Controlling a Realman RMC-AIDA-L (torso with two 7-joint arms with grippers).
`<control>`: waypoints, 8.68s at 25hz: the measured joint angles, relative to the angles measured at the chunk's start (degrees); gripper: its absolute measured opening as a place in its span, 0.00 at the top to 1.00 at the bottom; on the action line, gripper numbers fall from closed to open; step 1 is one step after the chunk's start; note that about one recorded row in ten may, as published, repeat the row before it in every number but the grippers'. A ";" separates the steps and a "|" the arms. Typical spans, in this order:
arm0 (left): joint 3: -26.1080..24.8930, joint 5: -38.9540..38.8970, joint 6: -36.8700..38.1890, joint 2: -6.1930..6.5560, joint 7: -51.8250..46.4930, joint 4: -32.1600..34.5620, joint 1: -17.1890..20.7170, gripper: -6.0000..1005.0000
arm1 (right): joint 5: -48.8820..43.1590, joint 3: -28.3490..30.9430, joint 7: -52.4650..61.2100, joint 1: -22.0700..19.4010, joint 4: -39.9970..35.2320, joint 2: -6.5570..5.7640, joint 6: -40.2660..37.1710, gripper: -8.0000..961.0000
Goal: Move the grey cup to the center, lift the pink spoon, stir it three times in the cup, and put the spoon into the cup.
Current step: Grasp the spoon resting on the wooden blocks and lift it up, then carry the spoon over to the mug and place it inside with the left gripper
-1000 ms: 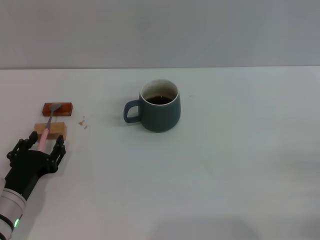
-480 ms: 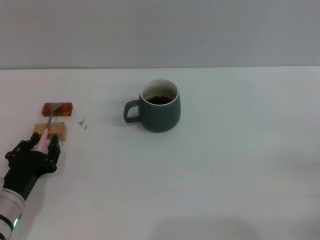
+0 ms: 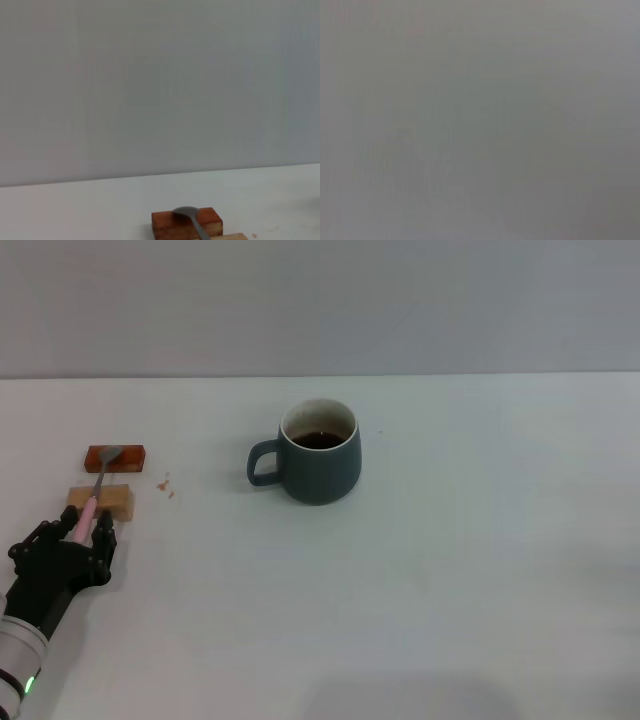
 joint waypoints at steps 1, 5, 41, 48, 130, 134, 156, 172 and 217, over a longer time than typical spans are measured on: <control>-0.15 0.00 0.00 0.01 0.00 0.02 0.07 0.59 | -0.05 0.00 0.00 0.00 0.00 0.00 0.00 0.99; -0.20 0.01 0.00 0.01 0.00 0.02 0.16 0.59 | -0.07 0.00 0.00 0.00 0.00 0.00 0.00 0.99; -1.06 -0.09 -2.19 0.09 -0.09 -0.19 -0.30 0.66 | -0.15 0.00 0.09 0.00 0.01 0.00 -0.28 0.99; -1.04 -0.08 -2.31 0.09 -0.09 -0.34 -0.29 0.68 | -0.15 0.00 0.10 -0.02 0.00 0.00 -0.40 0.99; -0.86 0.55 5.60 0.80 4.39 -5.62 1.75 0.83 | -0.23 -0.09 0.09 -0.35 1.16 -0.17 -0.62 0.99; -0.86 0.56 6.66 0.80 4.39 -5.70 1.80 0.84 | -0.16 -0.09 0.09 -0.36 1.14 -0.18 -0.62 0.99; -1.10 1.68 9.52 1.69 4.23 -8.77 1.34 0.85 | -0.14 -0.09 0.08 -0.60 1.15 -0.18 -0.62 0.99; -4.71 11.29 1.33 6.29 3.69 -26.77 4.35 0.84 | 0.06 0.42 0.06 -1.03 0.96 -0.18 -1.23 0.99; -4.85 26.38 -11.33 7.51 -1.50 -44.84 4.97 0.81 | 1.72 6.61 0.01 -3.01 -1.47 -0.26 -0.76 0.99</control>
